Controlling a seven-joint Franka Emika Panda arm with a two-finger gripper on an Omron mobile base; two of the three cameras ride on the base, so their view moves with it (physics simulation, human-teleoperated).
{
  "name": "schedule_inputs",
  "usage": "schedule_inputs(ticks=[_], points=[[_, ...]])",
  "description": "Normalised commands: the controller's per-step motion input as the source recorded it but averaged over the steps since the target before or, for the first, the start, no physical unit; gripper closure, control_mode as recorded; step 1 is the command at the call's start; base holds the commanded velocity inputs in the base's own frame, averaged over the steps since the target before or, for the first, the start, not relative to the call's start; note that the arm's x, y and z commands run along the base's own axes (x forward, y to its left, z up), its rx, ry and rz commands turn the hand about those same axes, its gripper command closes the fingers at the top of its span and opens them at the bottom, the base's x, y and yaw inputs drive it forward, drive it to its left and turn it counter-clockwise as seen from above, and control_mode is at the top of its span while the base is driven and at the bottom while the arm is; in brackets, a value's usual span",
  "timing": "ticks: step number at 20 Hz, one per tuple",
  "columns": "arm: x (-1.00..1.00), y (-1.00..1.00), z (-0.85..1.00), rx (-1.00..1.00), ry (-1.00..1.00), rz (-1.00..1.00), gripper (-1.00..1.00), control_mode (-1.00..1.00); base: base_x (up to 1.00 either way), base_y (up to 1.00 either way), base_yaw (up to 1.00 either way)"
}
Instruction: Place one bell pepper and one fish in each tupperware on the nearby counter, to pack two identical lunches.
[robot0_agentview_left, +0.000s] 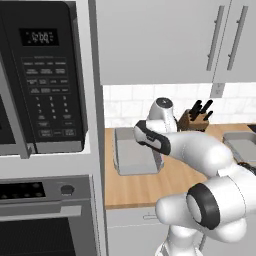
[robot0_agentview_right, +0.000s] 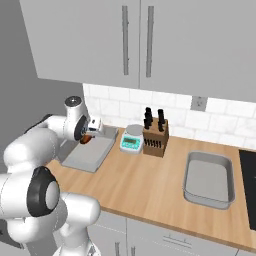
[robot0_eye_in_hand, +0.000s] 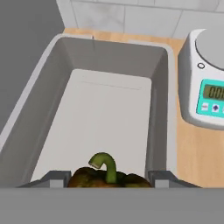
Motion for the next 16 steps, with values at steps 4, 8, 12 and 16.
schedule_inputs(ticks=[4, 8, 12, 16], points=[[0.49, 0.06, -0.33, 0.00, 0.09, 0.00, 1.00, -1.00, 0.00, 0.00, 0.00], [0.23, 0.02, -0.33, 0.00, 0.06, 0.00, 1.00, -1.00, 0.00, 0.00, 0.00], [0.21, 0.03, -0.32, 0.00, 0.00, 0.00, 1.00, -1.00, 0.00, 0.00, 0.00], [0.11, 0.11, -0.25, 0.00, 0.00, 0.00, -1.00, -1.00, 0.00, 0.00, 0.00]])
